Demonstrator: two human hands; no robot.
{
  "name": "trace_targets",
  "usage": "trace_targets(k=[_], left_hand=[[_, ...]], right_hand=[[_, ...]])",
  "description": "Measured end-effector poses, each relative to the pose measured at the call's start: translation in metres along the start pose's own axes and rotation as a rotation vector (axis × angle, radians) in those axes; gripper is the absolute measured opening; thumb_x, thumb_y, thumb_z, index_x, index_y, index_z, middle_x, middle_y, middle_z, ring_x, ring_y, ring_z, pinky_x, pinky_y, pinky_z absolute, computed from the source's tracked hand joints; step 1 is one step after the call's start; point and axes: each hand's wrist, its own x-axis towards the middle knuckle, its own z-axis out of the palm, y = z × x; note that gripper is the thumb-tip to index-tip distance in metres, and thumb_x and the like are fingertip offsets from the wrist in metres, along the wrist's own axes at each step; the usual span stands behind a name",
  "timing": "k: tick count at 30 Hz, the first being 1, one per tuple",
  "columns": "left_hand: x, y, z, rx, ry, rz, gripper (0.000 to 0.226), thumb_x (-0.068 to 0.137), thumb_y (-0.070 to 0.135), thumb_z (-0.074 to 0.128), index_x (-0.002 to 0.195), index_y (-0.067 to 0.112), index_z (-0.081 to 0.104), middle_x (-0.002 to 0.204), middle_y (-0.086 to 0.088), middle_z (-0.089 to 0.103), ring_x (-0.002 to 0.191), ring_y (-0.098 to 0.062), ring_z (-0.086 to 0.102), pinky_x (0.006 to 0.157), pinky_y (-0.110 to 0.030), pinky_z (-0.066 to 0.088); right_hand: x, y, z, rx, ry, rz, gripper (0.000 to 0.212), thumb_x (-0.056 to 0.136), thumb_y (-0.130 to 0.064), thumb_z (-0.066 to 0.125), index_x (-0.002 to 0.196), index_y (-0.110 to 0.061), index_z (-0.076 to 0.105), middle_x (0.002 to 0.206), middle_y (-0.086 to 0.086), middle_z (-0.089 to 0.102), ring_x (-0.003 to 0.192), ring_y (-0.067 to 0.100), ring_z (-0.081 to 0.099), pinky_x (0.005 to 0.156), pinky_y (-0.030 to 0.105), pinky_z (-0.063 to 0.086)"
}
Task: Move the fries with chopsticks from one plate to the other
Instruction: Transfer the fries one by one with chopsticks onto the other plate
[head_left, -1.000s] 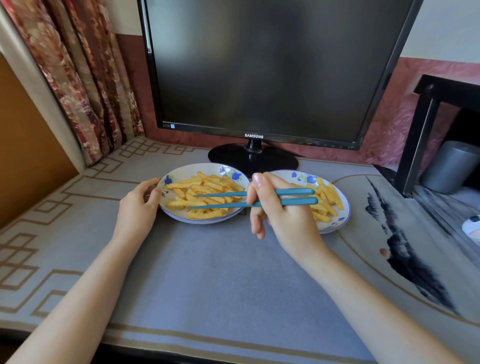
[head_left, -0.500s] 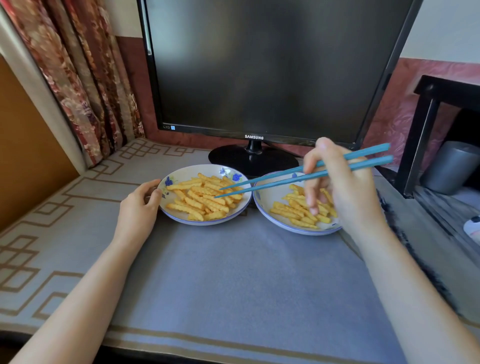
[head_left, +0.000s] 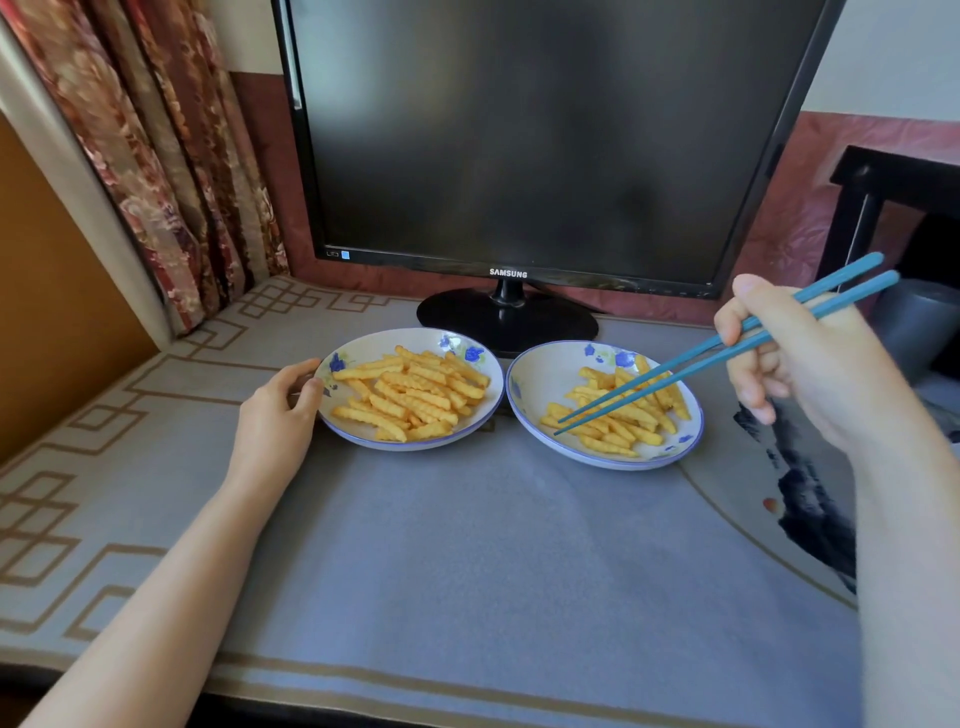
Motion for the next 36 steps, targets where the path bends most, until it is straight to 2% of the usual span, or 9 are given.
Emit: trace_targets(k=[8, 15, 19, 24, 28, 31, 36], left_hand=[[-0.001, 0.001, 0.000, -0.005, 0.001, 0.002, 0.031, 0.096, 0.018, 0.044, 0.122, 0.016, 0.061, 0.114, -0.004, 0.065, 0.096, -0.009, 0.050, 0.082, -0.022, 0.034], [-0.001, 0.001, 0.000, 0.000, 0.004, -0.002, 0.031, 0.096, 0.019, 0.044, 0.123, 0.016, 0.060, 0.116, -0.004, 0.064, 0.096, -0.007, 0.048, 0.082, -0.021, 0.033], [-0.002, 0.002, -0.001, 0.008, 0.004, 0.003, 0.032, 0.097, 0.019, 0.044, 0.124, 0.016, 0.060, 0.117, -0.004, 0.064, 0.097, -0.007, 0.047, 0.082, -0.021, 0.032], [-0.002, 0.002, 0.000, 0.000, 0.003, 0.005, 0.032, 0.097, 0.018, 0.044, 0.124, 0.015, 0.060, 0.116, -0.005, 0.064, 0.097, -0.008, 0.048, 0.082, -0.021, 0.033], [-0.002, 0.002, 0.000, -0.003, 0.002, 0.001, 0.031, 0.096, 0.019, 0.044, 0.123, 0.015, 0.060, 0.114, -0.003, 0.064, 0.096, -0.008, 0.049, 0.081, -0.021, 0.033], [-0.001, 0.002, 0.000, 0.002, -0.001, 0.001, 0.032, 0.096, 0.019, 0.044, 0.124, 0.015, 0.060, 0.114, -0.003, 0.064, 0.095, -0.007, 0.049, 0.081, -0.021, 0.033], [-0.002, 0.002, 0.000, 0.001, -0.004, 0.002, 0.031, 0.097, 0.019, 0.044, 0.124, 0.016, 0.060, 0.113, -0.003, 0.064, 0.095, -0.008, 0.049, 0.081, -0.021, 0.033]], right_hand=[[-0.002, -0.003, -0.001, -0.040, 0.008, -0.044, 0.041, 0.100, -0.029, 0.040, 0.070, -0.004, 0.052, 0.038, 0.013, 0.046, 0.027, 0.021, 0.038, 0.034, 0.017, 0.026], [-0.004, -0.004, 0.004, -0.076, -0.023, -0.011, 0.042, 0.101, -0.031, 0.040, 0.072, -0.003, 0.052, 0.039, 0.013, 0.049, 0.029, 0.020, 0.040, 0.034, 0.018, 0.028], [-0.003, -0.005, 0.012, -0.048, 0.069, -0.017, 0.043, 0.101, -0.031, 0.041, 0.067, -0.007, 0.050, 0.037, 0.012, 0.047, 0.028, 0.020, 0.040, 0.035, 0.018, 0.027], [-0.002, -0.008, 0.020, 0.131, 0.241, -0.027, 0.041, 0.099, -0.031, 0.042, 0.062, -0.014, 0.049, 0.036, 0.006, 0.043, 0.028, 0.020, 0.041, 0.037, 0.024, 0.024], [-0.006, -0.015, 0.037, 0.314, 0.290, -0.038, 0.042, 0.101, -0.028, 0.041, 0.062, -0.015, 0.047, 0.041, -0.002, 0.047, 0.028, 0.019, 0.041, 0.038, 0.023, 0.026], [-0.011, -0.017, 0.060, 0.387, 0.242, -0.033, 0.044, 0.101, -0.026, 0.041, 0.059, -0.016, 0.046, 0.041, 0.000, 0.045, 0.029, 0.022, 0.040, 0.039, 0.024, 0.026], [-0.019, -0.014, 0.094, 0.347, 0.082, -0.038, 0.044, 0.102, -0.024, 0.040, 0.060, -0.011, 0.047, 0.041, 0.013, 0.037, 0.027, 0.022, 0.040, 0.038, 0.025, 0.021]])
